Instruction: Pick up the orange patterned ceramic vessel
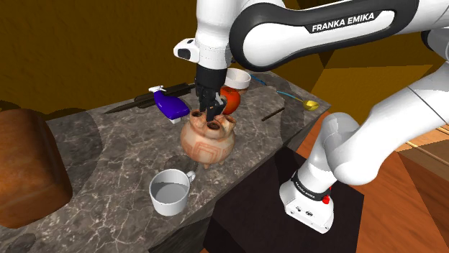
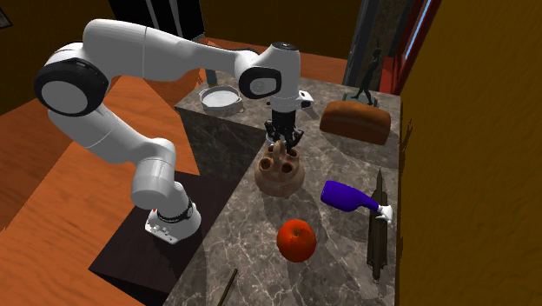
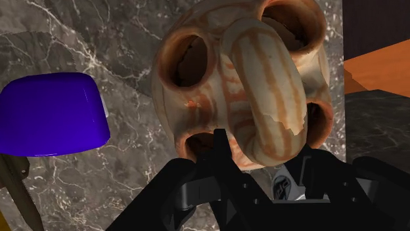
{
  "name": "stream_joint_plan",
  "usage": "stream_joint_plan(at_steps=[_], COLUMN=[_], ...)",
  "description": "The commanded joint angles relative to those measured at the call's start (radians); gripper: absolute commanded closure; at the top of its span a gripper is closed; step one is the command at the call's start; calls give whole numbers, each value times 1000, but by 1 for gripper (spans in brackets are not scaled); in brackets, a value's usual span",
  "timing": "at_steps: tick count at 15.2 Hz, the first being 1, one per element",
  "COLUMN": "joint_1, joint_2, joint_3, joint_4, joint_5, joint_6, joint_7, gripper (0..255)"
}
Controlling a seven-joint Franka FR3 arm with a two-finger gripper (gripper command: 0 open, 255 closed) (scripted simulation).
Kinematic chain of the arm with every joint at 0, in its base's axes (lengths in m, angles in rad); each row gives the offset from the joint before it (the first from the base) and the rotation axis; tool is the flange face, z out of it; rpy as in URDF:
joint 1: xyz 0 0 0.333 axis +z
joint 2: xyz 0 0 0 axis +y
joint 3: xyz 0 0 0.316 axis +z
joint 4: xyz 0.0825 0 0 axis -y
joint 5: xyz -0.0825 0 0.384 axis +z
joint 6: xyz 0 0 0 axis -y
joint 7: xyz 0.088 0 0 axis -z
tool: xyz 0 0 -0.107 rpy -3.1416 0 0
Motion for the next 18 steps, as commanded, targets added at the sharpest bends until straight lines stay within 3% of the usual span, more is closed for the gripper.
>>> stream_joint_plan(at_steps=[1, 4, 18], joint_1=[0, 0, -2], joint_2=[0, 1, -14], joint_3=[0, 0, -6], joint_4=[0, 0, 176], joint_5=[0, 0, 1], joint_6=[0, 0, -191], joint_7=[0, 0, -12], gripper=[255, 255, 255])
